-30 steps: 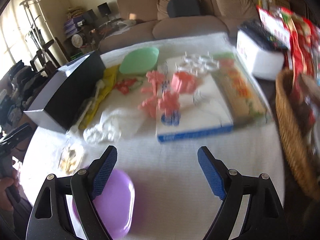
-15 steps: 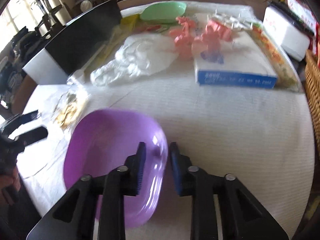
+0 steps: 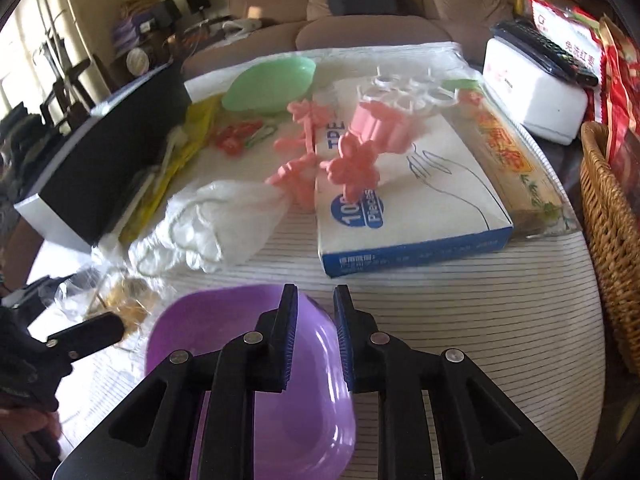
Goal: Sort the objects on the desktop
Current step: 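Grasp the purple bowl rim with the right tool while the left tool reaches the gold clip bag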
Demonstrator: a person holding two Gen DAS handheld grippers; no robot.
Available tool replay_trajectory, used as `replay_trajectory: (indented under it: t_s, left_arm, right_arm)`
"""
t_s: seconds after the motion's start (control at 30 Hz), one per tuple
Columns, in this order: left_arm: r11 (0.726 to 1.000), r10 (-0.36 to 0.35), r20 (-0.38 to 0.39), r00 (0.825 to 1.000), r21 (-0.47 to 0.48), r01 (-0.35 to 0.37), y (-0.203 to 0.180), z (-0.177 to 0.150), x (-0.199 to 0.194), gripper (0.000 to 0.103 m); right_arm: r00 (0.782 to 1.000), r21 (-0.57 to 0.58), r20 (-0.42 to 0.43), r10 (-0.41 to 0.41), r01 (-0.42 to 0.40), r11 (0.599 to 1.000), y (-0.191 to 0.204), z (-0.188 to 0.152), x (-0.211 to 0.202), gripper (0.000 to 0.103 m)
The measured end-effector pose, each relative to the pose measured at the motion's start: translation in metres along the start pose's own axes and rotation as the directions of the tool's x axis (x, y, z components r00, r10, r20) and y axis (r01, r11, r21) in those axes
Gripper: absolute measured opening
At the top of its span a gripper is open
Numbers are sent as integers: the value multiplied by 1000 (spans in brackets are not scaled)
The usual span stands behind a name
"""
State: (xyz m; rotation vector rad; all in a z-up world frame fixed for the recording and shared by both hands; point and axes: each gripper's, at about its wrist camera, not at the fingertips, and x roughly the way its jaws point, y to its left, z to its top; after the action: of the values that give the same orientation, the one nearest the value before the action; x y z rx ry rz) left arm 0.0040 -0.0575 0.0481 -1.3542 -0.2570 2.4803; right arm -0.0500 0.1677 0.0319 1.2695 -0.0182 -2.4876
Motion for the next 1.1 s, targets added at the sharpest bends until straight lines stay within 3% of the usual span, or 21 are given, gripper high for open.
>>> replay_trajectory:
  t_s: [0.07, 0.17, 0.2, 0.23, 0.3, 0.47, 0.6, 0.77, 0.9, 0.97, 1.1]
  left_arm:
    - [1000, -9, 1, 1000, 7, 9, -4, 3, -4, 84]
    - [999, 32, -44, 999, 39, -30, -8, 0, -7, 83]
    - [998, 47, -63, 997, 40, -45, -6, -5, -8, 85]
    - [998, 51, -67, 996, 34, -49, -5, -10, -9, 87]
    - [998, 56, -81, 995, 34, -53, -5, -19, -6, 95]
    - [997, 72, -92, 993, 42, -68, -4, -29, 5, 90]
    - [997, 61, -63, 996, 40, -59, -3, -28, -1, 71]
    - [1000, 11, -55, 998, 1, -11, 8, -27, -9, 66]
    - [995, -83, 7, 997, -50, 83, 13, -17, -34, 53]
    - [991, -121, 51, 991, -53, 124, 12, -6, -52, 53]
    - [993, -117, 114, 987, -21, 120, 7, 27, -77, 53]
  right_arm:
    - [1000, -17, 25, 13, -12, 1000, 5, 4, -7, 18]
    - [1000, -40, -6, 28, -28, 999, 9, 7, -15, 19]
    - [999, -28, -17, 48, -49, 998, 6, 5, -20, 29]
    - [996, -13, -38, 78, -79, 997, 3, 2, -23, 55]
    - [993, -18, -76, 88, -90, 996, 0, -6, -25, 81]
    - [981, -31, -137, 135, -140, 990, 8, -24, -32, 81]
    - [988, -148, -138, 69, -89, 985, 36, -43, -40, 82]
    - [982, -226, -186, -44, 0, 974, 45, -59, -18, 83]
    - [983, -197, -182, -17, -20, 980, 43, -61, -24, 83]
    - [989, -181, -149, -2, -26, 983, 42, -61, -34, 83]
    - [985, -75, -169, 26, -39, 996, 25, -59, -25, 84]
